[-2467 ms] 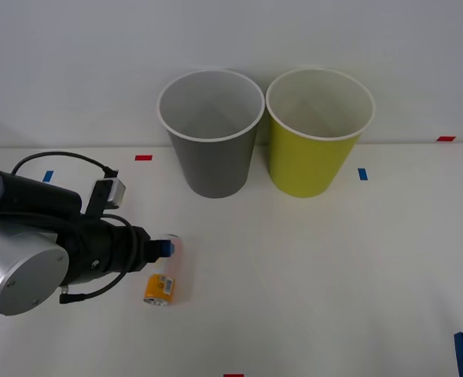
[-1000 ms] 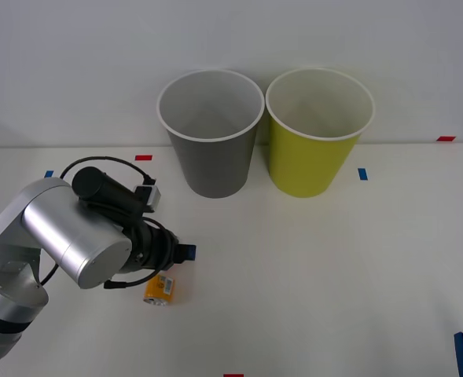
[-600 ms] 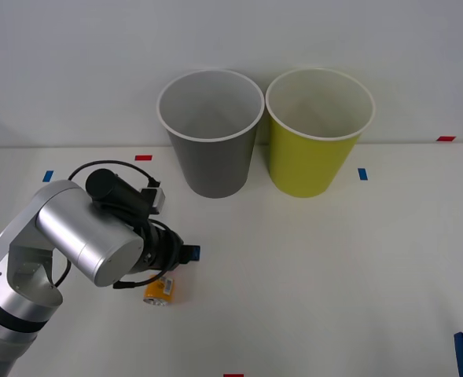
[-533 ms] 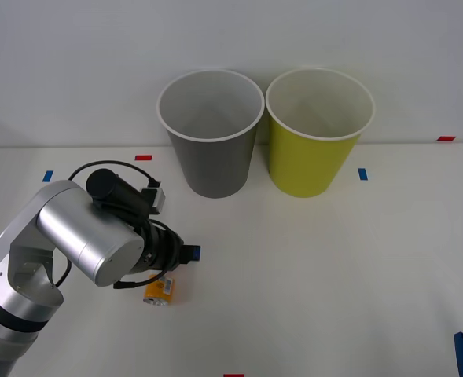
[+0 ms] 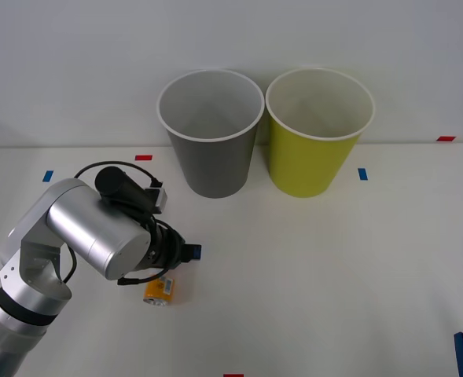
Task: Put cans in the gray bin and PET bottles in the light green bin.
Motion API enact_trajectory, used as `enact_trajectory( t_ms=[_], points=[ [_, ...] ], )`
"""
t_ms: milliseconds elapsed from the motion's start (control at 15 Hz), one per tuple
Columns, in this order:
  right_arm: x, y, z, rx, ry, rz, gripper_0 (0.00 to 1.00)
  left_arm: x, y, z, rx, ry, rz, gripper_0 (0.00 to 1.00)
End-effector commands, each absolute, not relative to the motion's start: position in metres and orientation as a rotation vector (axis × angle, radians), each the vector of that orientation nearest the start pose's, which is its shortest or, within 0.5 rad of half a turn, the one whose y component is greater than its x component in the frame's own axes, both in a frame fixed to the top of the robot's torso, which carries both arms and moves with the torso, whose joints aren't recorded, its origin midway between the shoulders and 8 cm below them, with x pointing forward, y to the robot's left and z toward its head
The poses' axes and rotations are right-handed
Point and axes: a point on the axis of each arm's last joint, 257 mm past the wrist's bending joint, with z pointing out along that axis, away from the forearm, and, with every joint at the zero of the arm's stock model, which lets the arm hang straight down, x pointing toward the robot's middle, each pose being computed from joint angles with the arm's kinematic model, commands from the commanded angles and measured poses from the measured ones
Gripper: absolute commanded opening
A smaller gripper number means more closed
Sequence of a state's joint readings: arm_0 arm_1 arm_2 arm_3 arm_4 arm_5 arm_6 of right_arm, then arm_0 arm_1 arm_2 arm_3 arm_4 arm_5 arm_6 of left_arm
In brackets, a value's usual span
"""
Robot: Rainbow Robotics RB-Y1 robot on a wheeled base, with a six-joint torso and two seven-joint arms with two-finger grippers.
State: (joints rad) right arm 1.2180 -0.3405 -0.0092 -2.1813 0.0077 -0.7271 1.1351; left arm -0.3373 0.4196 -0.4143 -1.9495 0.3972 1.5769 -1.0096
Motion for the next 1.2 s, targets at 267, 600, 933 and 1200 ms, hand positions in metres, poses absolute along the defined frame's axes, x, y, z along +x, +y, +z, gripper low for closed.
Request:
enact_trajectory(
  t_ms=[267, 600, 933, 1200],
  points=[
    [0.200, -0.313, -0.168, 0.026, 1.457, 0.088, 1.00, 0.430, 0.130, -0.302, 0.141, 2.686, -0.160, 1.00],
    [0.200, -0.313, -0.168, 0.026, 1.457, 0.088, 1.00, 0.431, 0.129, -0.314, 0.151, 2.714, -0.153, 1.00],
    [0.200, -0.313, -0.168, 0.026, 1.457, 0.088, 1.00, 0.443, 0.131, -0.323, 0.173, 2.711, -0.129, 1.00],
    [0.200, -0.313, -0.168, 0.026, 1.457, 0.088, 1.00, 0.444, 0.129, -0.322, 0.178, 2.708, -0.132, 0.08]
  ],
)
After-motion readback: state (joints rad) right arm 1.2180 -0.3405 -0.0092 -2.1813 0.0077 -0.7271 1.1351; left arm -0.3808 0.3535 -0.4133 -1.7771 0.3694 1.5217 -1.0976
